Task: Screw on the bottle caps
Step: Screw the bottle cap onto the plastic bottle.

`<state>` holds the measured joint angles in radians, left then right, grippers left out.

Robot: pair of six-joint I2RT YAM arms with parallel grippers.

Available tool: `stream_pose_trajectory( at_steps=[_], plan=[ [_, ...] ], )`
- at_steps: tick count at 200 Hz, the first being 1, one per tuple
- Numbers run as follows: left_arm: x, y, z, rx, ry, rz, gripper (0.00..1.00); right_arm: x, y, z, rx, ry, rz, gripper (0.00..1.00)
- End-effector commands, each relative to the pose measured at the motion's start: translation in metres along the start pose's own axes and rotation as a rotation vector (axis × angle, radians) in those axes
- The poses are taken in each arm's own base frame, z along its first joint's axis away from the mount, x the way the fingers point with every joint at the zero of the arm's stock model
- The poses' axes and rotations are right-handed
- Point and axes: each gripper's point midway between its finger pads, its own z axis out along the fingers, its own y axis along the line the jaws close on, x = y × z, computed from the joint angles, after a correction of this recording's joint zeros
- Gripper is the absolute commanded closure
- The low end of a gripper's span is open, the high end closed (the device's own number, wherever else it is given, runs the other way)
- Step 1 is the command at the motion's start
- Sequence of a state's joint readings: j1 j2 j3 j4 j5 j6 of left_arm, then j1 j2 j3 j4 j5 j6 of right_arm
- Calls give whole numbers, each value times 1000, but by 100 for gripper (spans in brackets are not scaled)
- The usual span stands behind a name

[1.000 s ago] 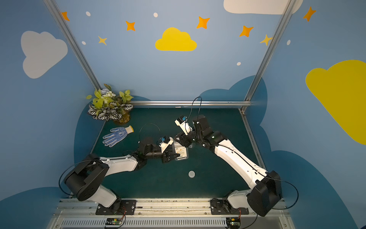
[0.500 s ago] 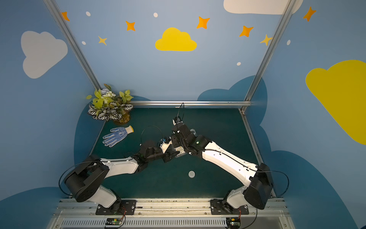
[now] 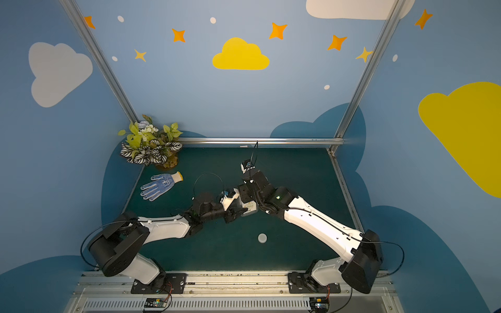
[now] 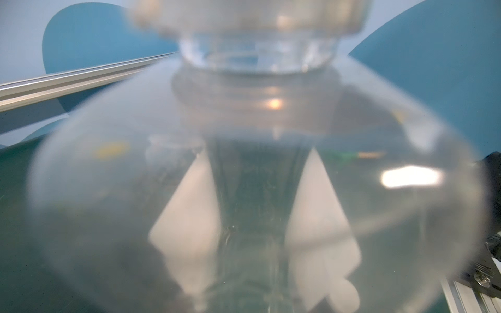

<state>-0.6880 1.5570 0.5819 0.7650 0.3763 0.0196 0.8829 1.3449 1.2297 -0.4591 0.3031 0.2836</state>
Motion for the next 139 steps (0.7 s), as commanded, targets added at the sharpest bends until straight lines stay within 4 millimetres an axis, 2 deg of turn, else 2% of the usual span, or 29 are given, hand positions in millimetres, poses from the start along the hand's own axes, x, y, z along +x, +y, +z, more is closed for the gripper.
stream_pose_trajectory(
  at_steps=[1, 23, 59, 139],
  plan=[
    [-18, -5, 0, 43, -47, 34, 98, -17, -9, -14, -69, -66, -25, 30],
    [-17, -5, 0, 56, -44, 28, 98, -18, -5, -24, -156, -76, -63, 16],
    [-17, -9, 1, 97, -35, 16, 98, -18, 0, -36, -243, -97, -115, 6],
    [-22, -27, -8, 190, -8, -34, 98, -20, -5, -45, -398, -125, -82, 5]
  ],
)
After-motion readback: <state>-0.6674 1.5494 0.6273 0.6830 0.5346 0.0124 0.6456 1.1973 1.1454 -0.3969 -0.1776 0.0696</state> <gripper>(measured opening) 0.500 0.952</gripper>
